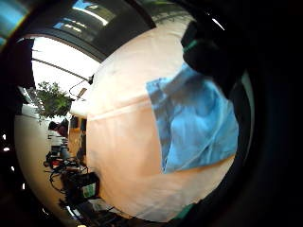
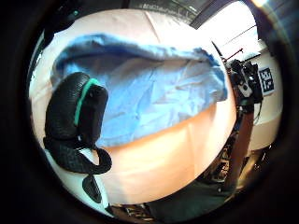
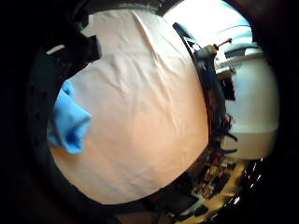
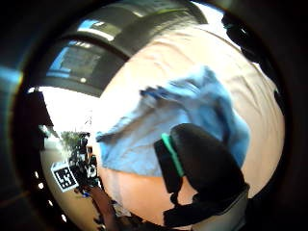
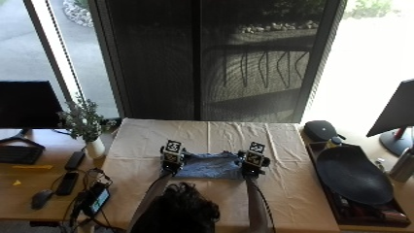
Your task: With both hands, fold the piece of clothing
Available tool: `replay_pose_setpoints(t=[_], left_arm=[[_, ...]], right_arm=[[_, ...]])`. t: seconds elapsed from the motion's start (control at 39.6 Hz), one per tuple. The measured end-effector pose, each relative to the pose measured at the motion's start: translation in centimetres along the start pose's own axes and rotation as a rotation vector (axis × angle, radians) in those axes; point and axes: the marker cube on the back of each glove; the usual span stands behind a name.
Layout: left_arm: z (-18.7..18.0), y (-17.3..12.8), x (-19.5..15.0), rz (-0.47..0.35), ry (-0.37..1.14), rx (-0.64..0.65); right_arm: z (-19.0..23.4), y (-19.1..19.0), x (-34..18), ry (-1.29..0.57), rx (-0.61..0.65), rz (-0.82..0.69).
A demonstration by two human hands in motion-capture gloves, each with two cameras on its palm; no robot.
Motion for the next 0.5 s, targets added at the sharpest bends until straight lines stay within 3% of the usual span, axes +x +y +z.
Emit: replay_pose_setpoints(t=[0.13, 0.25, 0.35, 0.43, 0.5], left_arm=[[3.5, 0.0, 1.6, 0.028, 0.107, -0.070], [6.3, 2.2, 1.2, -0.024, 0.096, -0.269], [7.6, 1.1, 1.2, -0.027, 0.181, -0.186], [8.0, 1.4, 0.4, -0.047, 0.165, -0.228], [7.1, 1.6, 1.2, 0.017, 0.267, -0.285]], right_arm=[[1.7, -1.3, 0.8, 0.003, 0.191, 0.030], [4.0, -1.1, 1.0, -0.035, 0.133, 0.020], [4.0, -0.3, 0.2, -0.162, 0.162, 0.018], [3.2, -0.5, -1.0, -0.308, 0.245, 0.003], [1.8, -1.2, -1.2, -0.392, 0.384, 0.087]])
